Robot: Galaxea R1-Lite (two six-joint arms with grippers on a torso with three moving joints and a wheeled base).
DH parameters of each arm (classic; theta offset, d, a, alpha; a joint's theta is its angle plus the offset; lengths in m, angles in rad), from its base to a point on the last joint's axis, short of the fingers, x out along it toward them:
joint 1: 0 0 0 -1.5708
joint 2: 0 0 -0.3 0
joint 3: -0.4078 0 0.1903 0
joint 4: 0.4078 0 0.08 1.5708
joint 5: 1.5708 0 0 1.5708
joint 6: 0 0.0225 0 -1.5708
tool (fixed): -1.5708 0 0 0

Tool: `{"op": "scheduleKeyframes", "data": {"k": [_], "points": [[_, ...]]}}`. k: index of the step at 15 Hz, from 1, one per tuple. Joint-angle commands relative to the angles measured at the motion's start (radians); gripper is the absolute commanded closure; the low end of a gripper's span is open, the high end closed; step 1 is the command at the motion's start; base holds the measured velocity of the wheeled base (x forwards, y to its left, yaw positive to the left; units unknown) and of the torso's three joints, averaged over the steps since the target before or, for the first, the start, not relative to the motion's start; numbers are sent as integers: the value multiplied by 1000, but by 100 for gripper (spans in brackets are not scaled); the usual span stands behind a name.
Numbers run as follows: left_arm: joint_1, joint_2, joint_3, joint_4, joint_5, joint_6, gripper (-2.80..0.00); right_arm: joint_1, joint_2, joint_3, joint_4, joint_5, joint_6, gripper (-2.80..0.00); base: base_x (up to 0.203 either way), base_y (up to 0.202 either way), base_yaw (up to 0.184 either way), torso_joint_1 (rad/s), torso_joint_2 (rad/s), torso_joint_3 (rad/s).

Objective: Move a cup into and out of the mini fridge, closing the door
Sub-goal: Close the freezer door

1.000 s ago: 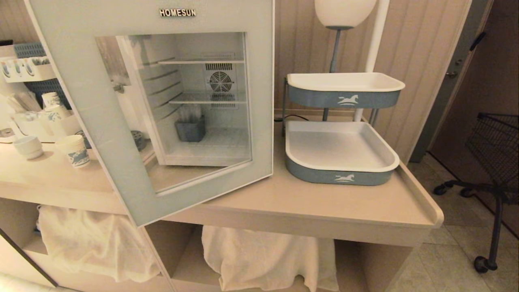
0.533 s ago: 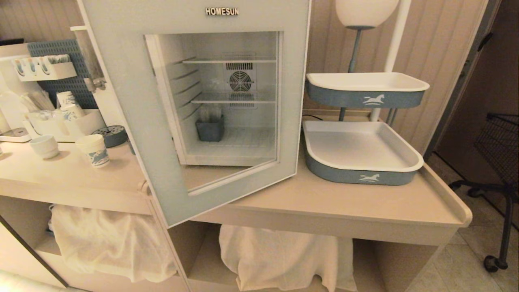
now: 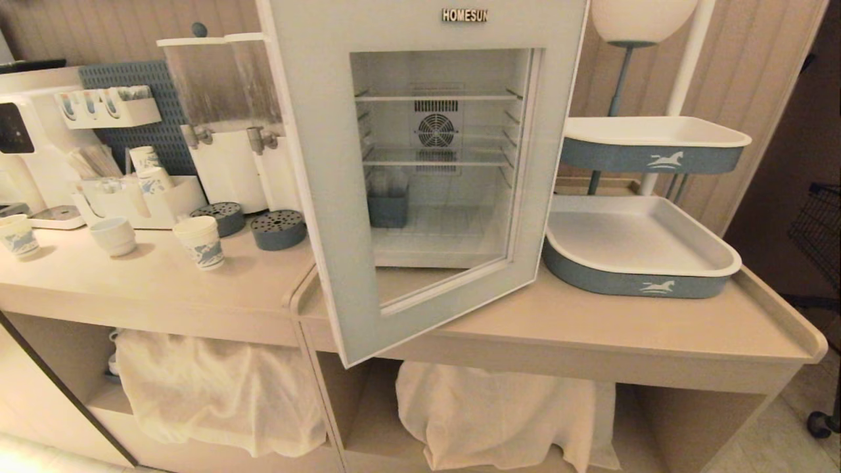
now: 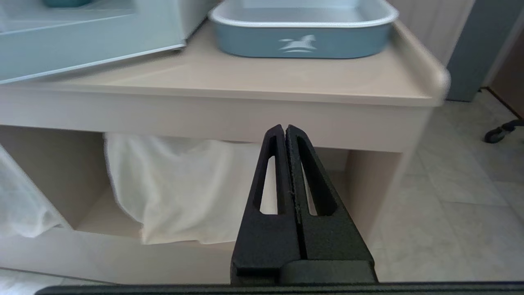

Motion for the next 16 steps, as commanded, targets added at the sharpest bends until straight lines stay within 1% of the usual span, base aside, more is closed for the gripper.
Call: {"op": "scheduleKeyframes", "data": {"k": [1, 4, 6, 8, 9, 10, 11, 13, 14, 15, 16], "points": [[0, 0, 18, -1, 1, -1, 0, 0, 0, -2, 2, 0, -1, 0, 0, 196, 0, 5, -2, 5], [0, 0, 18, -1, 1, -1, 0, 0, 2, -9, 27, 0, -2, 0, 0, 194, 0, -1, 3, 3], [0, 0, 18, -1, 1, -3, 0, 0, 2, -23, 69, 2, -2, 0, 0, 198, -1, 0, 5, 2], [0, 0, 18, -1, 1, -4, 0, 0, 11, -29, 70, 7, -14, 0, 0, 186, 0, 3, 2, 1], [0, 0, 18, -1, 1, -4, 0, 0, 36, -69, 70, 12, -18, 0, 0, 141, 1, 3, 6, 1], [0, 0, 18, -1, 1, -4, 0, 1, 83, -146, 71, 19, -8, 0, 0, 92, 1, -2, 2, 2], [0, 0, 18, -1, 1, -3, 0, 4, 163, -253, 69, 28, 11, 0, 0, 0, 0, 0, 0, 0], [0, 0, 18, -1, 1, -4, 0, 27, 407, -487, 67, 56, 64, 0, 0, 0, 0, 0, 0, 0], [0, 0, 18, -1, 1, -4, 0, 44, 539, -596, 70, 85, 87, 0, 0, 0, 0, 0, 0, 0], [0, 0, 18, -1, 1, -4, 0, 58, 658, -692, 75, 135, 104, 0, 0, 0, 0, 0, 0, 0], [0, 0, 18, -1, 1, -4, 0, 70, 778, -779, 80, 224, 117, 0, 0, 0, 0, 0, 0, 0]]}}
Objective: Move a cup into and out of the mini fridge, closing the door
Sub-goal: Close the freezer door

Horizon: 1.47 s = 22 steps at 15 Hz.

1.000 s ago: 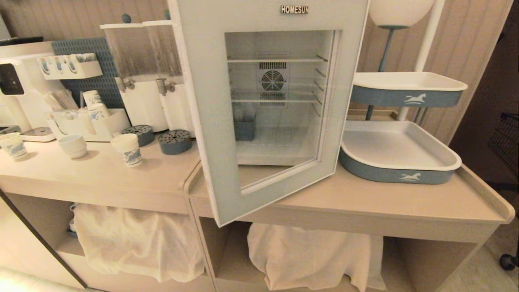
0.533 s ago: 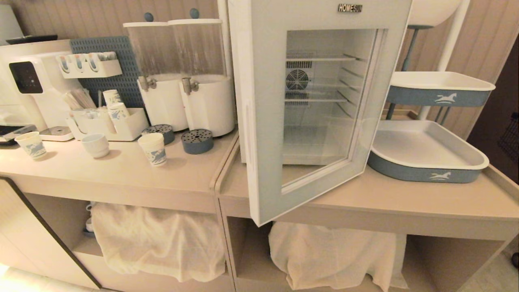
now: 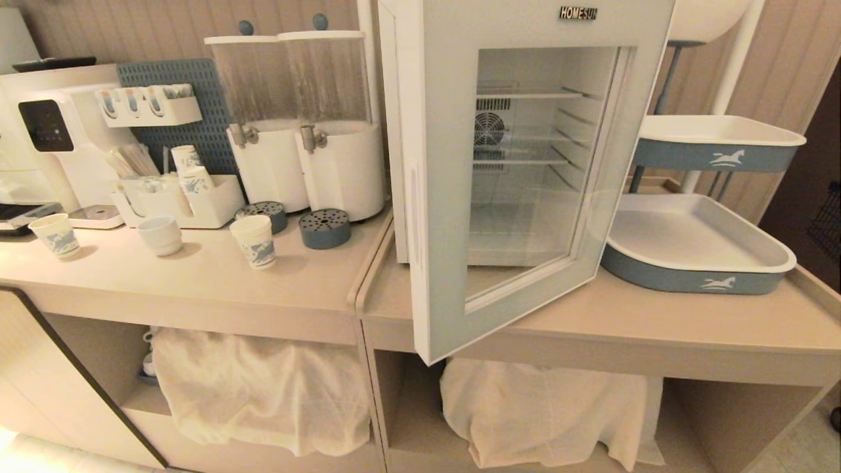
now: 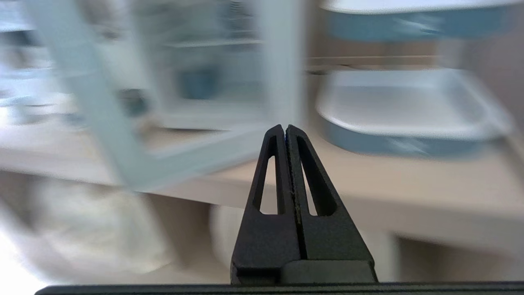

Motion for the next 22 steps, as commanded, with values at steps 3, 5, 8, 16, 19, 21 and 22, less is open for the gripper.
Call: {"op": "scheduleKeyframes", "data": {"k": [3, 5, 8, 16, 19, 21, 22], "points": [[0, 0, 18, -1, 1, -1, 0, 36, 639, -331, 7, 356, 17, 0, 0, 0, 0, 0, 0, 0], [0, 0, 18, -1, 1, -2, 0, 80, 856, -424, -4, 457, -44, 0, 0, 0, 0, 0, 0, 0], [0, 2, 18, -1, 1, -2, 0, 257, 1161, -517, -145, 268, -147, 0, 0, 0, 0, 0, 0, 0], [0, 0, 20, -1, 2, -7, 0, 448, 1548, -924, -306, 102, -92, 0, 0, 0, 0, 0, 0, 0], [0, 1, 20, -1, 2, -7, 0, 451, 1594, -1055, -234, 102, 4, 0, 0, 0, 0, 0, 0, 0], [0, 0, 18, -3, 2, -7, 0, 451, 1546, -986, -225, 103, 25, 0, 0, 0, 0, 0, 0, 0], [0, 0, 20, -3, 2, -7, 0, 451, 1475, -924, -226, 103, 27, 0, 0, 0, 0, 0, 0, 0]]}}
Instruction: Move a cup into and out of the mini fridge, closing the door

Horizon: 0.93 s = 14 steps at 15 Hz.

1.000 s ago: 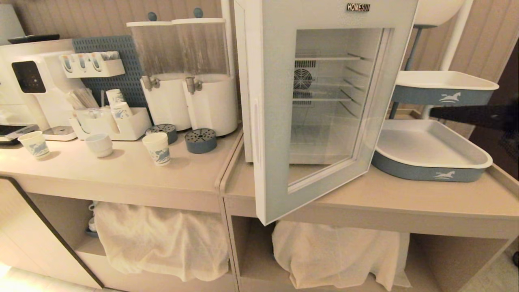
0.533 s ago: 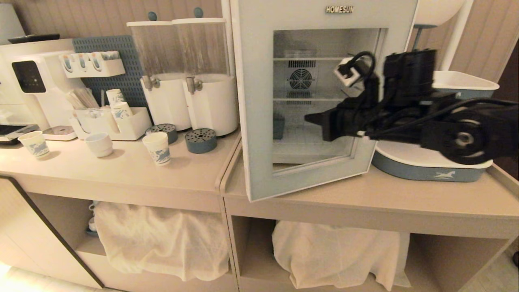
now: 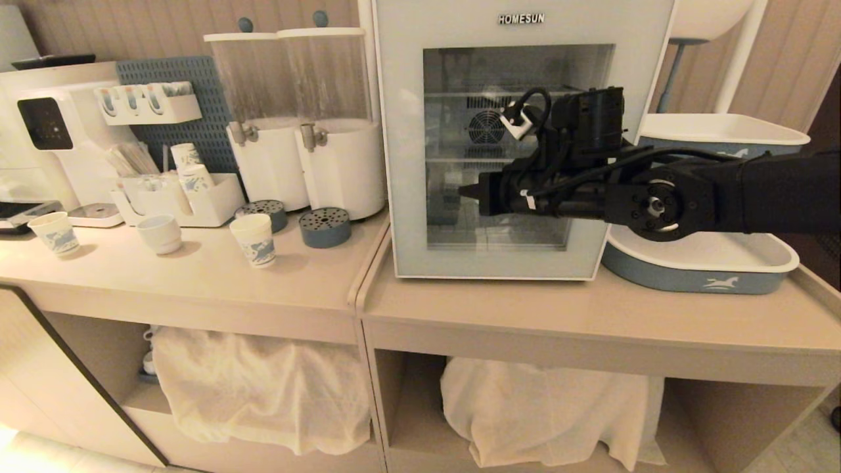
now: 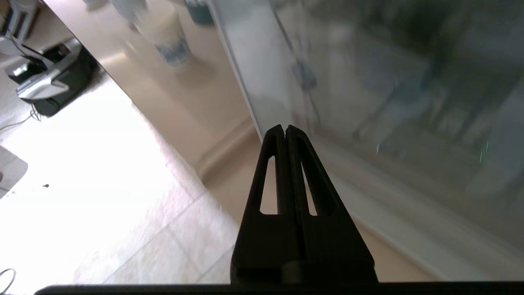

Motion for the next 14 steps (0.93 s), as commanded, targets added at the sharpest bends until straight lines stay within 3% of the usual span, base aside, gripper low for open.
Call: {"op": "scheduleKeyframes", "data": {"k": [1, 5, 8, 11, 14], "points": [[0, 0, 18, 1, 0, 0, 0, 0, -171, 128, -5, 2, 5, 0, 0, 0, 0, 0, 0, 0], [0, 0, 18, 0, 0, 0, 0, -30, -550, 341, 19, -18, 32, 0, 0, 0, 0, 0, 0, 0], [0, 0, 20, -1, 0, 0, 0, -70, -970, 440, 161, -105, 59, 0, 0, 0, 0, 0, 0, 0], [0, 0, 20, 0, 1, -1, 0, -192, -1369, 507, 377, -146, 74, 0, 0, 0, 0, 0, 0, 0], [0, 0, 18, -1, -1, 0, 0, -363, -1712, 579, 616, -142, 102, 0, 0, 0, 0, 0, 0, 0]]}}
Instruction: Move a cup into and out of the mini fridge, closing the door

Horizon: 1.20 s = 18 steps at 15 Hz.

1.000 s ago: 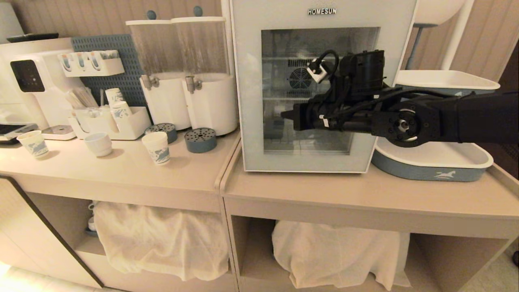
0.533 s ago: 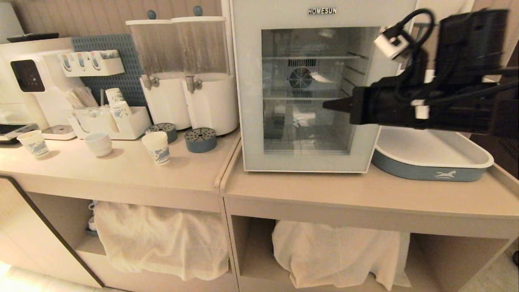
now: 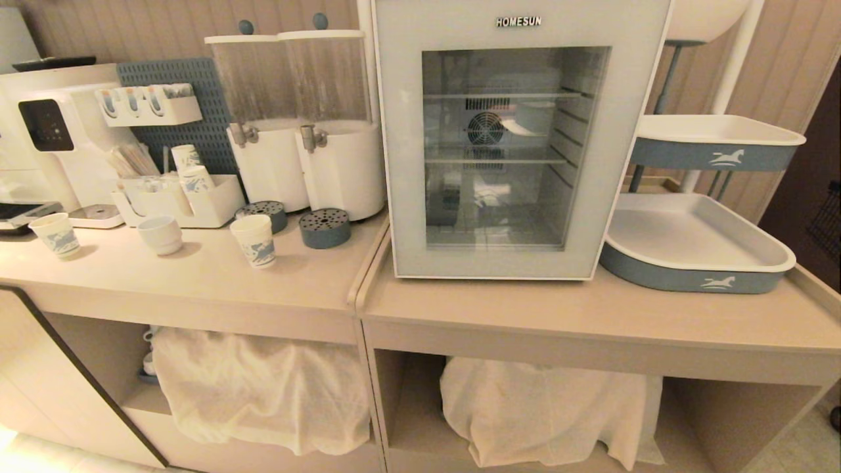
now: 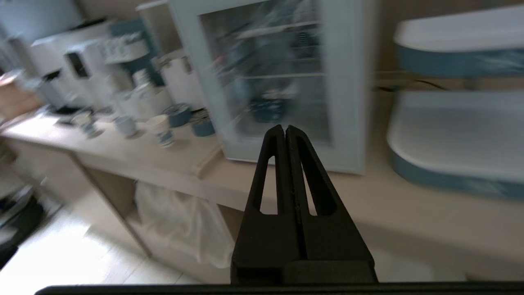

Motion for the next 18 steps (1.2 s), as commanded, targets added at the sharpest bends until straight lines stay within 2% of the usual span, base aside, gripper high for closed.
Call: {"op": "scheduleKeyframes", "data": {"k": [1, 3, 4, 5, 7, 9, 11, 12, 14, 18], "points": [[1, 0, 19, 0, 0, -1, 0, -142, -400, 66, 184, 11, 31, 0, 0, 0, 0, 0, 0, 0], [1, 0, 18, 0, 0, -1, 0, -192, -567, 163, 299, 28, 51, 0, 0, 0, 0, 0, 0, 0], [1, 0, 18, 1, 0, -1, 0, -204, -611, 242, 324, 11, 59, 0, 0, 0, 0, 0, 0, 0], [1, 1, 18, 0, 0, -1, 0, -211, -624, 339, 280, -47, 62, 0, 0, 0, 0, 0, 0, 0], [1, 0, 18, 0, 0, -1, 0, -216, -626, 589, 72, -100, 17, 0, 0, 0, 0, 0, 0, 0], [1, 0, 20, 1, 0, 0, 0, -219, -626, 889, -182, -122, -96, 0, 0, 0, 0, 0, 0, 0], [1, 0, 18, 1, 0, 0, 0, -221, -624, 1069, -258, -116, -140, 0, 0, 0, 0, 0, 0, 0], [1, 0, 18, 0, 0, 1, 0, -222, -618, 1101, -269, -110, -177, 0, 0, 0, 0, 0, 0, 0], [1, 0, 18, 0, 0, 1, 0, -223, -626, 1067, -289, -97, -260, 0, 0, 0, 0, 0, 0, 0], [1, 0, 18, 0, 0, 1, 0, -223, -626, 1058, -276, -95, -257, 0, 0, 0, 0, 0, 0, 0]]}}
